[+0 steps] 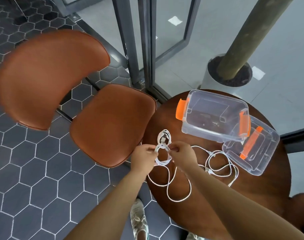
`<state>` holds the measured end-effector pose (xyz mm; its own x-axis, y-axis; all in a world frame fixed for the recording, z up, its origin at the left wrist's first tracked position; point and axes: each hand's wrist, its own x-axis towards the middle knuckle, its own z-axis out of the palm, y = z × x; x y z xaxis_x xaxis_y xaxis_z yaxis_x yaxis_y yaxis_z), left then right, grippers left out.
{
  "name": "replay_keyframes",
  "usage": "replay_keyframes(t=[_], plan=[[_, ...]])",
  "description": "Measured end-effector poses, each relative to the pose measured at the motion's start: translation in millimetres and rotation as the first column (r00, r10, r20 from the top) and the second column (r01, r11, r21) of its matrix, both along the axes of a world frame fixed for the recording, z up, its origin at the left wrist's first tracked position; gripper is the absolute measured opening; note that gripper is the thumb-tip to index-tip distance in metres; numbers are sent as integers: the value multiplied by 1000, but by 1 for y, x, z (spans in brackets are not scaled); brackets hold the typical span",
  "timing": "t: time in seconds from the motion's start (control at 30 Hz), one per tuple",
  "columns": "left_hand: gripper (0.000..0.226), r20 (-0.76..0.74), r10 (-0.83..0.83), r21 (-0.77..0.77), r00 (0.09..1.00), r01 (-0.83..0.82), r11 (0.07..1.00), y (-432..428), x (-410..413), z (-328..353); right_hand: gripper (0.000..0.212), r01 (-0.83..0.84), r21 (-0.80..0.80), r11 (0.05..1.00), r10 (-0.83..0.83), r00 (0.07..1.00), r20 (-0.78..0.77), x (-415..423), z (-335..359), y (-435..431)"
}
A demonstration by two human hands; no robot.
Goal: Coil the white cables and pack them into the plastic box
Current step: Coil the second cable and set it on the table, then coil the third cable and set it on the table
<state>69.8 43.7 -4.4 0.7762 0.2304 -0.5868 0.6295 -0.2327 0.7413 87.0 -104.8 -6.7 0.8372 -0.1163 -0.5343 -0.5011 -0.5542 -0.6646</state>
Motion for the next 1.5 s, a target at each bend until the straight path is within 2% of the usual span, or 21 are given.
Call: replay_keyframes(t=[0.1, 0.27, 0.43, 0.5, 0.63, 0.77, 0.9, 1.27, 1.4, 1.5], plan=[[18, 35, -39, 35, 999, 37, 999, -21, 4, -8, 19, -16, -98, 995, 17, 1000, 6, 3, -6, -15], [25, 46, -45, 100, 998, 40, 994, -54, 7, -22, 18, -31, -202, 979, 31, 1000, 0, 9, -25, -37], [29, 70, -166, 175, 984, 152, 973, -84, 9, -21, 17, -54, -357, 932, 50, 999, -20, 3, -30, -62], [29, 70, -203, 191, 977, 187, 964, -95, 12, -21, 19, -27, -382, 924, 8, 999, -50, 1, -32, -73], [28, 62, -211, 243, 976, 190, 951, -105, 18, -28, 18, 20, -344, 939, -35, 999, -38, 9, -35, -83], [25, 45, -75, 264, 996, 60, 963, -99, 23, -37, 14, 22, -301, 953, -21, 1000, 6, 24, -36, -72], [31, 30, -16, 264, 999, 7, 964, -103, 20, -39, 11, 53, -254, 966, -52, 999, 11, 26, -41, -67], [42, 117, -159, 358, 980, 108, 927, -110, 2, -35, 12, 36, -208, 977, -22, 997, 71, 21, -35, -71], [39, 150, -165, 363, 975, 101, 926, -109, -3, -25, 15, 117, -87, 989, -108, 989, 103, 5, -19, -90], [33, 142, -208, 343, 968, 149, 927, -105, -9, -19, 14, 179, -74, 981, -170, 978, 118, -20, -6, -113]])
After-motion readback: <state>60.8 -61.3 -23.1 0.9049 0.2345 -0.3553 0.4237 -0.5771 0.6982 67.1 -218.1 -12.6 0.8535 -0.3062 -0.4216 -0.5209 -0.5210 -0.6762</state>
